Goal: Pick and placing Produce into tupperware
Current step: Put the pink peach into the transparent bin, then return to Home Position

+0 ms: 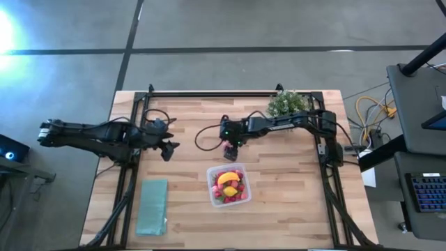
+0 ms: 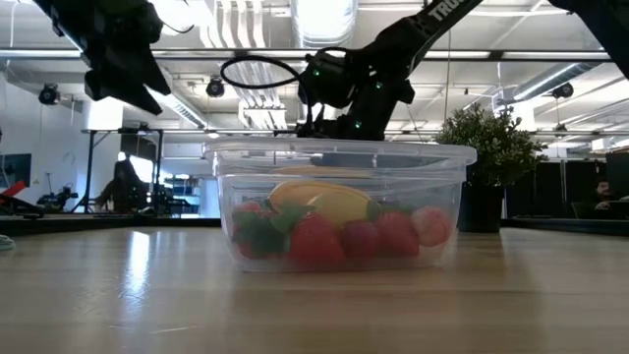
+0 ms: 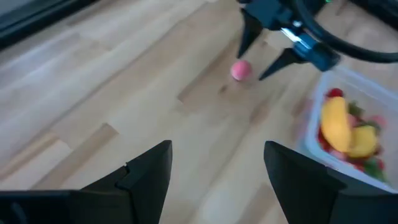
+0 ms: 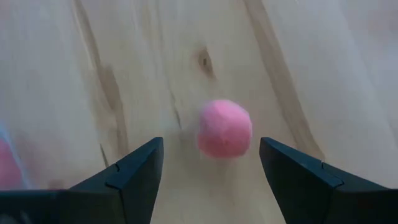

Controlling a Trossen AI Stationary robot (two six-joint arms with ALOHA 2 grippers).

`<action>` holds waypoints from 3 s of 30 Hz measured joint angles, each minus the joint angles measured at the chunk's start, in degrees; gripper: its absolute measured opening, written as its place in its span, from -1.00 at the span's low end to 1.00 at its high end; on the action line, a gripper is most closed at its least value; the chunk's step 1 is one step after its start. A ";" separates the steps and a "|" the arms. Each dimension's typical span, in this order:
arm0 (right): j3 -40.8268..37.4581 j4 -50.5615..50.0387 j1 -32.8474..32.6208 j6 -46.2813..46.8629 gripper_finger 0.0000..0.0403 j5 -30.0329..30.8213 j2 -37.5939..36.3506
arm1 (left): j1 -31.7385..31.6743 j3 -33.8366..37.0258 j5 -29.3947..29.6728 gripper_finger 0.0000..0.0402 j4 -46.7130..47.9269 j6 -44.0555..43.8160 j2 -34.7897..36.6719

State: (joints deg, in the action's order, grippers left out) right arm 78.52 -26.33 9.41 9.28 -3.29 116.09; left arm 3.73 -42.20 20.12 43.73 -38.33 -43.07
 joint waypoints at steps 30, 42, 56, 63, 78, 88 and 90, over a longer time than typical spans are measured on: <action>0.99 1.67 0.20 0.66 0.11 5.95 3.23 | -0.79 5.10 2.45 0.20 -3.33 4.75 -0.33; 0.99 1.66 0.31 1.81 -0.21 5.87 3.00 | -0.79 5.10 2.43 0.20 -3.42 4.72 -0.42; 0.95 -8.27 -3.60 1.83 -0.31 -13.66 -13.90 | -0.79 5.12 0.98 0.20 -6.53 4.44 -2.83; -0.39 -14.83 -10.66 1.18 -0.29 -16.71 -11.92 | -0.79 5.12 -2.92 0.20 -11.92 4.25 -6.70; -0.40 -15.92 -14.04 1.45 0.14 -6.61 -18.25 | -0.76 -1.68 -7.25 0.20 -11.80 -1.20 -5.63; -0.15 -15.72 -14.27 8.73 0.17 4.86 -35.82 | -0.76 -3.56 -7.51 0.20 -11.93 3.76 3.36; -0.15 -15.20 -14.01 12.66 0.17 4.87 -39.13 | -0.76 -3.47 -7.92 0.20 -11.88 3.95 4.60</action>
State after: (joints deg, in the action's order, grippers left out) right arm 78.37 -41.54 -4.60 21.95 1.58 76.96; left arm 2.96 -45.67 12.20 31.85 -34.38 -38.47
